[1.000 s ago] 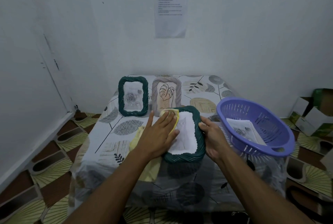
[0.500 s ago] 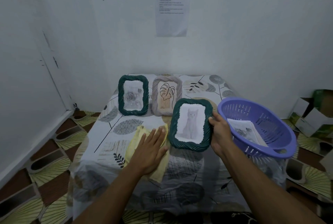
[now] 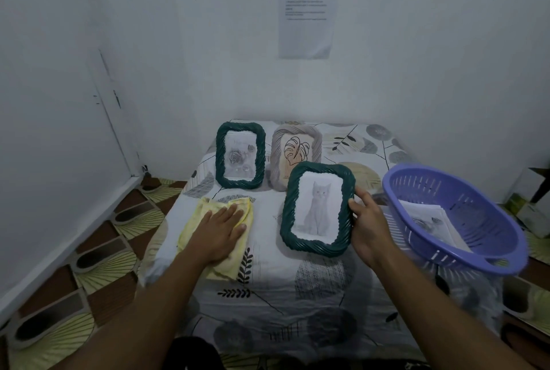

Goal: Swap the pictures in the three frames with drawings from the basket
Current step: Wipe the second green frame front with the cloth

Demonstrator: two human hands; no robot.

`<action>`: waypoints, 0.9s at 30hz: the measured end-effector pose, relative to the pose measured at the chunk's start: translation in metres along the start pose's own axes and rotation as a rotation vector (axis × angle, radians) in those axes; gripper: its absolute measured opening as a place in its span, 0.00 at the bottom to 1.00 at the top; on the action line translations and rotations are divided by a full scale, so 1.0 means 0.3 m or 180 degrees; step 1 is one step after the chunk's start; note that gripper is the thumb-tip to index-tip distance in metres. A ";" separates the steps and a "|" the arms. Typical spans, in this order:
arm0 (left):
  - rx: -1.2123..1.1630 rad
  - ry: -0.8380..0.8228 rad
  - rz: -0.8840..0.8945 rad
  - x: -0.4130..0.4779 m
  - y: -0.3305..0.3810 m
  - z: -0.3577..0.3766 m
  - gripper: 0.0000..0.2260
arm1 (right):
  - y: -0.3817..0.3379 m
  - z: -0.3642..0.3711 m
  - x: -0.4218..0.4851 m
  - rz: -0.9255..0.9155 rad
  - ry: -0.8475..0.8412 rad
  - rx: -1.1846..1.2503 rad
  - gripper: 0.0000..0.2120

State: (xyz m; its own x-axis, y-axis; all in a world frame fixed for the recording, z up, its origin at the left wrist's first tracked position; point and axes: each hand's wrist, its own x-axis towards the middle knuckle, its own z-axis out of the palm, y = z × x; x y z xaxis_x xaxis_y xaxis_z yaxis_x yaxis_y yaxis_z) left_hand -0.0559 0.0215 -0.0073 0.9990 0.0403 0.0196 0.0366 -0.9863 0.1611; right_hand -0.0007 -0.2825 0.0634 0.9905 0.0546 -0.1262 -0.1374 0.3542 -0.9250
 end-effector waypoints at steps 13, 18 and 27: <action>-0.5103 -0.0025 -0.0324 0.074 0.451 -0.153 0.09 | -0.039 -0.030 -0.016 0.0097 -0.0367 -0.0056 0.12; -0.5287 -0.0102 -0.0220 0.078 0.474 -0.157 0.13 | -0.071 -0.050 0.002 0.0162 -0.0576 -0.0309 0.10; -0.5092 -0.0102 0.0117 0.166 0.499 -0.188 0.13 | -0.222 -0.022 0.104 0.0233 -0.0446 -0.0883 0.15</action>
State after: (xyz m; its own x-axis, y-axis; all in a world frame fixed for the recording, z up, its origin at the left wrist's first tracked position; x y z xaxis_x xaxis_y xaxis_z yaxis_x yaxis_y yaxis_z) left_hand -0.0022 -0.1151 0.0734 0.9995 -0.0020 0.0302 -0.0292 0.1889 0.9816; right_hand 0.0395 -0.3107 0.1187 0.9649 0.2056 -0.1633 -0.1824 0.0775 -0.9802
